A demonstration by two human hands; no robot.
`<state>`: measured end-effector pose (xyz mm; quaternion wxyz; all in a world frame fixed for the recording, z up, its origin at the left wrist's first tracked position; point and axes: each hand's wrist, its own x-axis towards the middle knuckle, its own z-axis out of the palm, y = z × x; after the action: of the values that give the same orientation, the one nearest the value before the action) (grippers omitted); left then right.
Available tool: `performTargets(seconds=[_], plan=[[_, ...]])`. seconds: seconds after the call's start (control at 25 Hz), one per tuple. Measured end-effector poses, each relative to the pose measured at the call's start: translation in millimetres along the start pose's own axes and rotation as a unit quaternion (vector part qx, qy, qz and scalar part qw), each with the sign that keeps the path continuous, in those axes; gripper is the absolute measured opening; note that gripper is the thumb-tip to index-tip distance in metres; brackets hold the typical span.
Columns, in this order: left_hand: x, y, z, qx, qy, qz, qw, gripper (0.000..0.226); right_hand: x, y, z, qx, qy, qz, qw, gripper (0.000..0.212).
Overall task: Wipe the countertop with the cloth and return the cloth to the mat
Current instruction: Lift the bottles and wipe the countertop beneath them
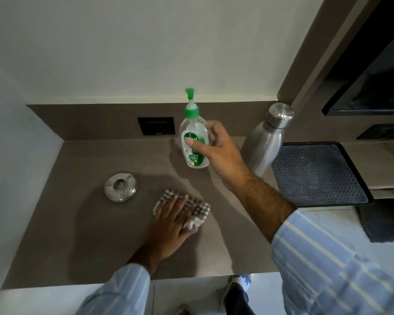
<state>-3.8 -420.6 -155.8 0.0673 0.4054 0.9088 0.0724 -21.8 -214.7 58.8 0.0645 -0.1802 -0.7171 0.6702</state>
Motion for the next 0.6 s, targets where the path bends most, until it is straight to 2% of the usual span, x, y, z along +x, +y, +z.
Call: performTargets(seconds=[0.08,0.2,0.36,0.48,0.6], plan=[[-47,-11,-2,-0.017,-0.006,-0.02,1.0,0.066,6,21,10,-0.005,-0.008,0.035,0.999,0.051],[-92,-27,-11,0.014,-0.022,-0.078,0.997,0.054,18,62,32,-0.067,-0.045,0.065,0.995,0.06],[-96,-34,-24,0.035,0.006,-0.106,0.994,0.05,38,110,55,-0.107,-0.077,0.072,0.989,0.057],[-88,-35,-29,0.031,0.023,-0.125,0.991,0.047,45,134,60,-0.168,-0.087,0.038,0.981,0.056],[-79,-35,-40,0.021,0.033,-0.145,0.989,0.063,49,139,60,-0.165,-0.101,0.041,0.98,0.062]])
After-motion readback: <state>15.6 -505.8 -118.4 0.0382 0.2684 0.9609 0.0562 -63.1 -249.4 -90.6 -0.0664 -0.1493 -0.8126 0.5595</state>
